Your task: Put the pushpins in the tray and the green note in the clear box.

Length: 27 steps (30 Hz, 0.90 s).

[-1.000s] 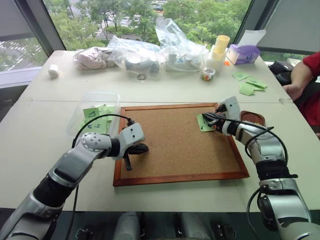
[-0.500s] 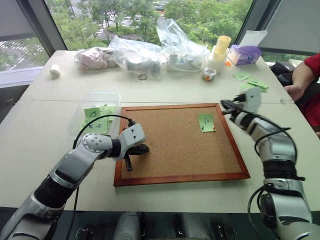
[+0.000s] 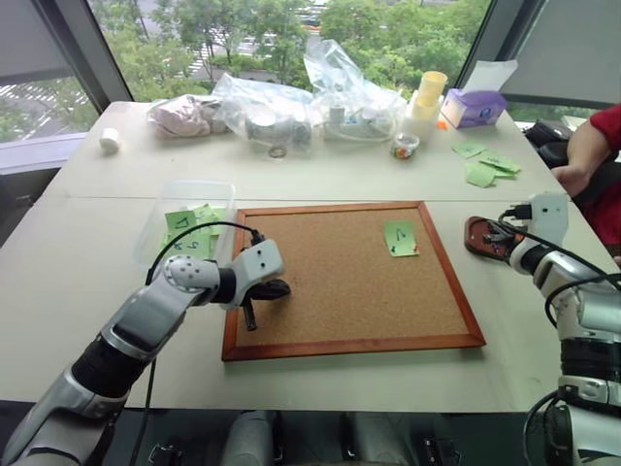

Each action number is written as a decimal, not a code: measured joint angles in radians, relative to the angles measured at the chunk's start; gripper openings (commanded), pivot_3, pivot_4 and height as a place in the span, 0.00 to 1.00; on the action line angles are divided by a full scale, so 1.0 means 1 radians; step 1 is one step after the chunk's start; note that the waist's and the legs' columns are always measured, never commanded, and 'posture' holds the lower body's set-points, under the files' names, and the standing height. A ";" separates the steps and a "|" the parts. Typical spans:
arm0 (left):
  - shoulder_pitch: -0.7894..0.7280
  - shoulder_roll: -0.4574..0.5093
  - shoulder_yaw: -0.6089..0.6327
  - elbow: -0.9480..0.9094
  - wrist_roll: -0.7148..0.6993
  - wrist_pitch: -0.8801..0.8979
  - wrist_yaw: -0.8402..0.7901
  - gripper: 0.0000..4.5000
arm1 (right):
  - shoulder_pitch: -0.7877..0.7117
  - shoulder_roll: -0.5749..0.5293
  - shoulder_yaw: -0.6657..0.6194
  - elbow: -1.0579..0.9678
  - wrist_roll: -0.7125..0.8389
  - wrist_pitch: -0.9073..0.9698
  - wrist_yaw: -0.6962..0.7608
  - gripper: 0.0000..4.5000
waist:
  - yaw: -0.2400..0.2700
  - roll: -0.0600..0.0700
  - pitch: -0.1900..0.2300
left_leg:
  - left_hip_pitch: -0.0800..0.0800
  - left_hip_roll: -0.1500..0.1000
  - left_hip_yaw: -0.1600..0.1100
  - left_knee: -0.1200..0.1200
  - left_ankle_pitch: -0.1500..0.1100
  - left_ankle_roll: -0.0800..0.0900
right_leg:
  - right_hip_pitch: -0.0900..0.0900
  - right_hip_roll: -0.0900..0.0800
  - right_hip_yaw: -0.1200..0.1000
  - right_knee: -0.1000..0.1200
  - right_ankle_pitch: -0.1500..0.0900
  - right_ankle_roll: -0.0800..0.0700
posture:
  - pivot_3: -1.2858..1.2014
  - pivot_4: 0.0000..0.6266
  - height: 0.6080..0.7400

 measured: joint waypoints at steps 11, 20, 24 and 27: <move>-0.003 -0.015 -0.001 0.005 0.016 0.004 -0.008 0.00 | -0.046 0.001 0.022 0.143 -0.040 -0.051 -0.008 0.99 | 0.003 0.000 0.000 | 0.000 -0.001 -0.001 0.000 0.000 0.000 | 0.001 0.000 0.000 0.000 0.000 0.000 | 0.52 0.24 0.96; -0.001 -0.018 0.003 0.003 0.017 0.007 -0.007 0.00 | -0.047 0.001 -0.003 0.146 -0.018 -0.053 -0.008 0.99 | 0.003 0.000 0.000 | 0.000 -0.001 -0.001 0.000 0.000 0.000 | 0.001 -0.001 0.000 0.000 0.000 0.000 | 0.52 0.24 0.96; 0.001 -0.019 0.005 0.002 0.017 0.007 -0.007 0.00 | -0.033 0.002 -0.042 0.093 0.027 -0.047 0.010 0.99 | 0.003 0.001 0.000 | 0.000 -0.001 -0.002 0.000 0.000 0.000 | 0.001 -0.001 0.000 0.000 0.000 0.000 | 0.52 0.24 0.96; 0.003 -0.019 0.009 0.000 0.018 0.006 -0.008 0.00 | 0.049 -0.006 -0.012 -0.088 0.065 -0.043 0.111 0.99 | 0.003 0.001 0.000 | 0.000 -0.001 -0.003 0.000 0.000 0.000 | 0.002 0.000 0.000 -0.001 0.000 0.000 | 0.52 0.24 0.96</move>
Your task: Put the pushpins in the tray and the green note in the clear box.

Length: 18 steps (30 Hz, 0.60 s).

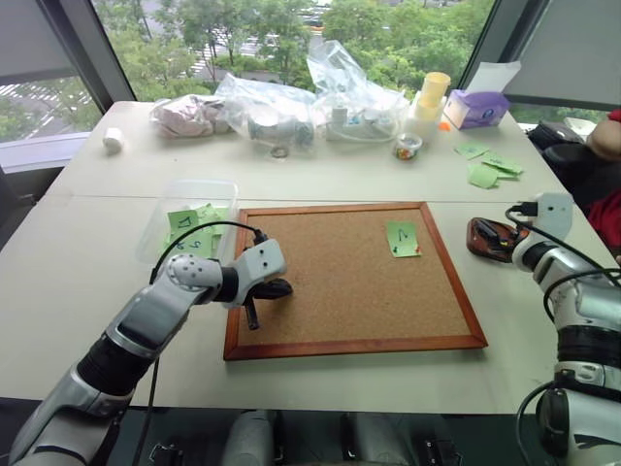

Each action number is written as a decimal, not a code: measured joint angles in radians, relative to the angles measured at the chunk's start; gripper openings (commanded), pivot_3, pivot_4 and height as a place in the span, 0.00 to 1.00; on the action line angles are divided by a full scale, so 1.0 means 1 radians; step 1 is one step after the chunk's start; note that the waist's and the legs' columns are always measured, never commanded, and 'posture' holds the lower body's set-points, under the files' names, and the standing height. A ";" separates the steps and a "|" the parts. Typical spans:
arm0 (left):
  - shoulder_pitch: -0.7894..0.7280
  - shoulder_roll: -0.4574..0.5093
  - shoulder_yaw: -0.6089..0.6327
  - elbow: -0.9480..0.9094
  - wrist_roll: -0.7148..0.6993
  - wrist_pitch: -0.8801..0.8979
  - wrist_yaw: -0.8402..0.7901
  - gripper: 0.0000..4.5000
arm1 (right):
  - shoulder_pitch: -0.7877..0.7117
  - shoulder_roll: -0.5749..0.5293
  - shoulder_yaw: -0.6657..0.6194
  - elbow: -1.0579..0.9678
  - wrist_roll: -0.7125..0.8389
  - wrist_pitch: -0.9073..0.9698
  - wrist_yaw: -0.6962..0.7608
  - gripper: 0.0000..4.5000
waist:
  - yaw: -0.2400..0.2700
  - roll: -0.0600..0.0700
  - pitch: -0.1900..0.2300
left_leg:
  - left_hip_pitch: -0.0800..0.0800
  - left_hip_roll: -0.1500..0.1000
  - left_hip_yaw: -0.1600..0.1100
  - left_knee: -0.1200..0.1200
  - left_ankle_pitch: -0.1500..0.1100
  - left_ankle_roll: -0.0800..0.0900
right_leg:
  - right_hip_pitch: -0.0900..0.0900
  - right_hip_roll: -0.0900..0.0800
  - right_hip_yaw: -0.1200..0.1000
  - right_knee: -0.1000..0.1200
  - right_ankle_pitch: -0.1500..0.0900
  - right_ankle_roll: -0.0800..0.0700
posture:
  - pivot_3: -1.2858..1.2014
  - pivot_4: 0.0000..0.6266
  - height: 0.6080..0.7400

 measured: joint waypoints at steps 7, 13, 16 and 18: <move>-0.003 -0.002 0.000 0.008 0.003 -0.006 -0.002 0.00 | 0.134 0.045 0.125 -0.258 0.074 0.072 0.124 0.99 | -0.001 0.000 0.000 | 0.000 0.000 0.000 0.000 -0.003 0.005 | 0.001 0.000 0.000 0.000 0.000 0.000 | 0.52 0.24 0.96; -0.004 -0.003 -0.001 0.009 0.007 -0.008 -0.005 0.00 | 0.136 0.104 0.149 -0.259 0.071 0.072 0.095 0.99 | 0.000 0.000 0.000 | 0.000 0.000 0.000 0.001 -0.002 0.004 | 0.001 0.000 0.000 0.000 0.000 0.000 | 0.52 0.24 0.96; -0.004 -0.004 -0.001 0.009 0.008 -0.008 -0.005 0.00 | 0.136 0.115 0.157 -0.242 0.071 0.071 0.094 0.94 | 0.000 0.000 0.000 | 0.000 -0.001 0.000 0.001 -0.002 0.004 | 0.001 0.000 0.000 0.000 0.000 0.000 | 0.52 0.24 0.96; -0.004 -0.004 -0.001 0.009 0.009 -0.007 -0.006 0.00 | 0.136 0.116 0.160 -0.230 0.070 0.069 0.094 0.79 | 0.000 0.000 0.000 | 0.001 -0.001 0.000 0.001 -0.002 0.004 | 0.001 0.000 0.000 0.000 0.000 0.000 | 0.52 0.24 0.96</move>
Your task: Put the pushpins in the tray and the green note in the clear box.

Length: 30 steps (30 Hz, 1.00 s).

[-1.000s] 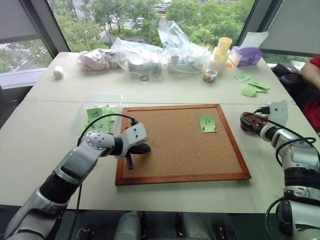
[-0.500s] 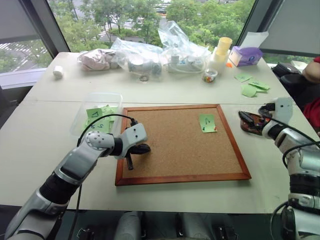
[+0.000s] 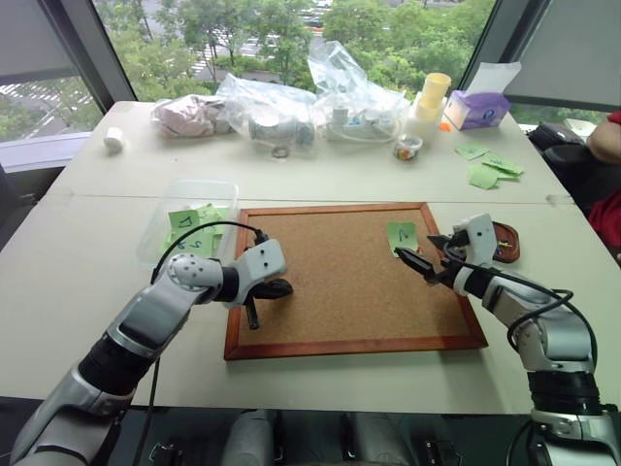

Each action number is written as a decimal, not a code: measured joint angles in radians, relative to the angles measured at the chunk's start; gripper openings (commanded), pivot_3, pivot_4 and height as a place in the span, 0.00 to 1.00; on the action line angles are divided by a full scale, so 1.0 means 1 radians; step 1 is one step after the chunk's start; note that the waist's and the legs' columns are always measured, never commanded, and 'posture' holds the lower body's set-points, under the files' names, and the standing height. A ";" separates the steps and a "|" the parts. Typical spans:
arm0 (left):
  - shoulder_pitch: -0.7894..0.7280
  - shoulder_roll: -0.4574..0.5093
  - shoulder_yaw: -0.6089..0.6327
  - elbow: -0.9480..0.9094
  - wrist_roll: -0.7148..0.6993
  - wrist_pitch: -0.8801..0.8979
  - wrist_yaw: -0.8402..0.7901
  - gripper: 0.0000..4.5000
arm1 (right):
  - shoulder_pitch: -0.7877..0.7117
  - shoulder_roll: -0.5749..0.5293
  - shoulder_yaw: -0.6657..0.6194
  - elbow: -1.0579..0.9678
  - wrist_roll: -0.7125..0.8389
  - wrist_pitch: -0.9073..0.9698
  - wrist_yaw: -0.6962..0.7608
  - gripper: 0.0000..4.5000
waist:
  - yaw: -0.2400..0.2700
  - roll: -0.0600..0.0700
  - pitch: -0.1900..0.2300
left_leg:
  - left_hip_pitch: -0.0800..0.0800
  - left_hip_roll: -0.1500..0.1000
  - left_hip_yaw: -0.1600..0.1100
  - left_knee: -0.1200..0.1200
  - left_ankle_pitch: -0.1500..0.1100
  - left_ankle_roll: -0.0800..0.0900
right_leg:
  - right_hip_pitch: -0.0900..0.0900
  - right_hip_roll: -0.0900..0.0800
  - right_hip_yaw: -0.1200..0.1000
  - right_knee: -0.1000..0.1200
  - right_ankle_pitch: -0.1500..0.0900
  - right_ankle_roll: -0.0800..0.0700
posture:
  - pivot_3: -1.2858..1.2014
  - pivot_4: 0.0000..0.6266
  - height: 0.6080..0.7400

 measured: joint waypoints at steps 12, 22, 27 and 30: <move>0.002 -0.001 0.002 -0.003 0.001 0.004 0.001 0.00 | -0.001 0.020 -0.013 0.034 -0.007 -0.018 -0.021 0.03 | -0.001 0.000 0.000 | 0.000 0.000 0.000 0.000 0.000 0.000 | 0.000 0.000 0.000 0.000 0.000 0.000 | 0.52 0.24 0.96; 0.002 -0.001 -0.001 -0.004 0.002 0.005 -0.005 0.00 | 0.000 0.060 -0.065 0.025 0.021 -0.049 -0.053 0.03 | -0.001 0.000 0.000 | 0.000 0.000 0.000 0.000 0.000 0.000 | 0.000 0.000 0.000 0.000 0.000 0.000 | 0.52 0.24 0.96; 0.002 0.003 -0.006 -0.006 0.006 0.003 -0.010 0.00 | -0.011 0.075 -0.129 0.019 0.050 -0.073 -0.079 0.03 | -0.002 0.000 0.000 | 0.000 0.000 0.000 0.000 0.000 0.000 | 0.000 0.000 0.000 0.000 0.000 0.000 | 0.52 0.24 0.96; 0.002 0.005 -0.007 -0.007 0.010 0.003 -0.012 0.00 | -0.011 0.075 -0.130 0.008 0.061 -0.073 -0.084 0.03 | -0.003 0.000 0.000 | 0.000 0.001 0.000 0.000 0.000 0.000 | 0.000 0.000 0.000 0.000 0.000 0.000 | 0.52 0.24 0.96</move>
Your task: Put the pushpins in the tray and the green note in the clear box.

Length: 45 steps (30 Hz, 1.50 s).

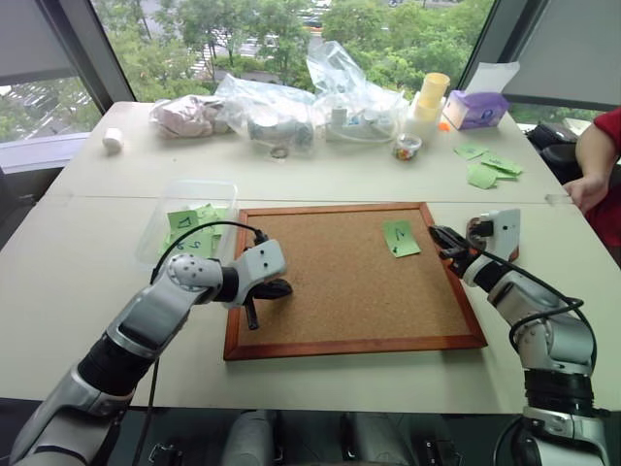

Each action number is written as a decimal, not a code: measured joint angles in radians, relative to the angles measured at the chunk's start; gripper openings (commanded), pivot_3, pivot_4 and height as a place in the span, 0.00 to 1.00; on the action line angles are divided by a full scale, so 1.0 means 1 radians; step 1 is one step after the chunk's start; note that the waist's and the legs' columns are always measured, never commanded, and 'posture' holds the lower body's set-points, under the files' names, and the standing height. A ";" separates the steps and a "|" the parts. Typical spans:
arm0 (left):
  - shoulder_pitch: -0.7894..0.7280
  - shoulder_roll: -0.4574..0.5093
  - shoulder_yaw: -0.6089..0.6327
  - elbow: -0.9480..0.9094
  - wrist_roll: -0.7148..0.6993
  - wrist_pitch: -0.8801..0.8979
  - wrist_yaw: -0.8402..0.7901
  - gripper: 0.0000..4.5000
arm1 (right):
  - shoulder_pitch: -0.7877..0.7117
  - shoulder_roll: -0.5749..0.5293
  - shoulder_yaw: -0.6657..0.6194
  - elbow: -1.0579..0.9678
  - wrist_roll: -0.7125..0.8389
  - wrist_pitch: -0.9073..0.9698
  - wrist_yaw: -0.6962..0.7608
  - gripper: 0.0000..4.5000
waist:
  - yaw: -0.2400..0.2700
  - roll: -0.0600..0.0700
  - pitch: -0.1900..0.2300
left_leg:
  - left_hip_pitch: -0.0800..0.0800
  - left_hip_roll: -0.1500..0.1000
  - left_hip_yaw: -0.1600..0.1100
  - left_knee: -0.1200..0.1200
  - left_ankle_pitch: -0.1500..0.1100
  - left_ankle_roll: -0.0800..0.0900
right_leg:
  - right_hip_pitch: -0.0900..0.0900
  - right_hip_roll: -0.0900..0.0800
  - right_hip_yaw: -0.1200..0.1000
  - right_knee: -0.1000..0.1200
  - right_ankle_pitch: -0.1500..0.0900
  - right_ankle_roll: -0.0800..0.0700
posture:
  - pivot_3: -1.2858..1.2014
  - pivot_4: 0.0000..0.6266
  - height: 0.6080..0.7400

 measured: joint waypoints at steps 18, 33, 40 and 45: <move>0.000 -0.003 0.000 0.001 0.004 -0.004 -0.005 0.00 | -0.156 -0.127 -0.060 0.415 -0.171 -0.080 -0.168 0.15 | 0.000 0.000 0.000 | 0.000 0.000 0.001 0.000 0.002 -0.003 | 0.000 0.000 0.001 -0.001 0.000 0.000 | 0.52 0.24 0.96; 0.006 -0.003 0.002 -0.008 0.004 0.002 0.003 0.00 | -0.166 -0.128 -0.089 0.463 -0.153 -0.105 -0.167 0.99 | 0.000 0.000 0.000 | 0.000 0.000 0.001 0.000 0.002 -0.003 | 0.000 0.000 0.001 -0.001 0.000 0.000 | 0.52 0.24 0.96; 0.004 -0.001 0.002 -0.007 0.004 0.001 -0.002 0.00 | -0.085 -0.132 -0.032 0.145 -0.055 -0.063 -0.004 0.99 | 0.000 0.001 0.000 | 0.000 0.000 0.000 -0.001 0.001 -0.003 | 0.001 0.000 0.000 -0.001 0.000 0.000 | 0.52 0.24 0.96; 0.003 -0.004 0.001 -0.002 0.004 -0.002 -0.002 0.00 | -0.014 -0.122 0.099 0.018 -0.039 0.001 0.082 0.99 | 0.001 0.001 0.000 | 0.000 0.000 0.000 0.000 0.000 0.001 | 0.001 -0.001 0.000 -0.001 0.000 0.000 | 0.52 0.24 0.96</move>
